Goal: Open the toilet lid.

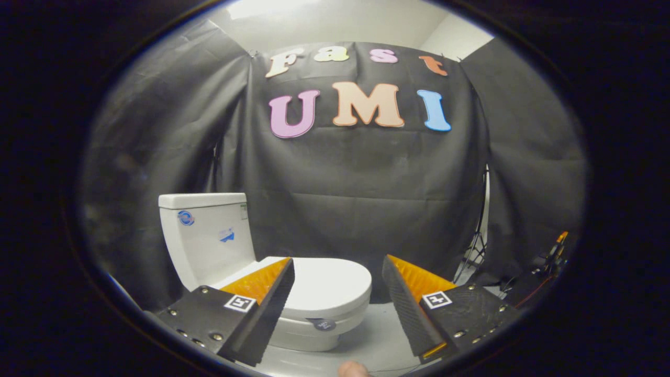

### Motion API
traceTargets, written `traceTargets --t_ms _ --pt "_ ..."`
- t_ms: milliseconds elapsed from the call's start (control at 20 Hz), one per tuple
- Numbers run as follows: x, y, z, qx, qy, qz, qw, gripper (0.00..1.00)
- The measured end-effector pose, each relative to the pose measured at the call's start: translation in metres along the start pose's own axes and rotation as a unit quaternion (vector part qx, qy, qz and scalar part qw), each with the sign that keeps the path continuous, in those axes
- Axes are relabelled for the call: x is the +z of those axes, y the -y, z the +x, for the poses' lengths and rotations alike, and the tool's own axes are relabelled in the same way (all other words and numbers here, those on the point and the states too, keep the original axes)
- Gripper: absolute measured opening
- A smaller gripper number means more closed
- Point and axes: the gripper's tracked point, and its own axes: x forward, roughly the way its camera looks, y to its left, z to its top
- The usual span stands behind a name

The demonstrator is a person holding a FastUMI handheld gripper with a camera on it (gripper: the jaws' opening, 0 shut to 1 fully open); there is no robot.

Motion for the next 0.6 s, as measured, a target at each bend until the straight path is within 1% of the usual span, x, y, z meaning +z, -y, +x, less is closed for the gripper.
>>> traceTargets --t_ms 150,400,500,600 --pt "-0.021 0.003 0.013 -0.005 -0.019 0.028 0.999 1.0" --pt "-0.028 0.016 0.025 -0.022 -0.017 0.06 0.998 0.99" --pt "-0.04 0.019 0.027 -0.024 -0.038 0.053 0.998 1.0" --pt "-0.039 0.021 0.026 -0.024 -0.041 0.044 0.998 1.0"
